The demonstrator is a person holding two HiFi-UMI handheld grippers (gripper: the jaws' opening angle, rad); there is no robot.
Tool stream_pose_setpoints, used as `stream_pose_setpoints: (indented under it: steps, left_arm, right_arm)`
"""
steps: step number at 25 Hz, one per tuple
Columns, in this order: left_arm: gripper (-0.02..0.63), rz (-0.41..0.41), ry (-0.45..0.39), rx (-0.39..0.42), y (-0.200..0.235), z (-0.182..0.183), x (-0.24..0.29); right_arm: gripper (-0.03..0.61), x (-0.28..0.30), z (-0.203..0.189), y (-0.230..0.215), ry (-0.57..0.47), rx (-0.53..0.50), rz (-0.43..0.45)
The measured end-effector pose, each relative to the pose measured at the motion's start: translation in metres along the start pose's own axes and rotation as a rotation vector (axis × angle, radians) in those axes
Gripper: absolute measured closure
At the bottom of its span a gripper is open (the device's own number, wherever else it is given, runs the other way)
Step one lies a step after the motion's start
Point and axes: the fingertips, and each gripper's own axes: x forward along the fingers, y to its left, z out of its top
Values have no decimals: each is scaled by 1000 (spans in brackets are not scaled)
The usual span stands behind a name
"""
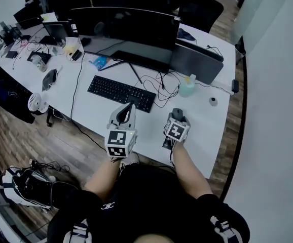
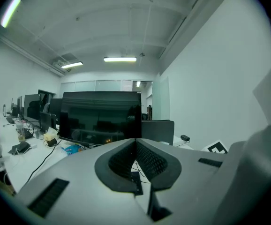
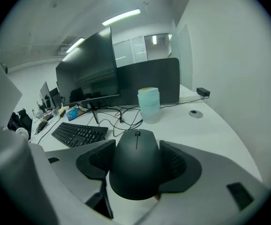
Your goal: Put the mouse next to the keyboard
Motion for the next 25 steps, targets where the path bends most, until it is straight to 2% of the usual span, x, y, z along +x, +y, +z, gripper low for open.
stream_pose_setpoints:
  steps: [8,13,20,25]
  left_arm:
    - [597,-35,-2,14,30,3,16]
    - [597,-48,2,17,43,1,23]
    - [597,-65,6,8,55,-2,27]
    - [597,-86,-2,11,54,-2,31]
  right_arm:
    - [268,31,-25,-7,105,-10,-151]
    - [268,55,-42,5,133,21,-121]
    - [268,71,-55,4,151,9,-148]
    - [261,54,-37,5,70,-20,-149]
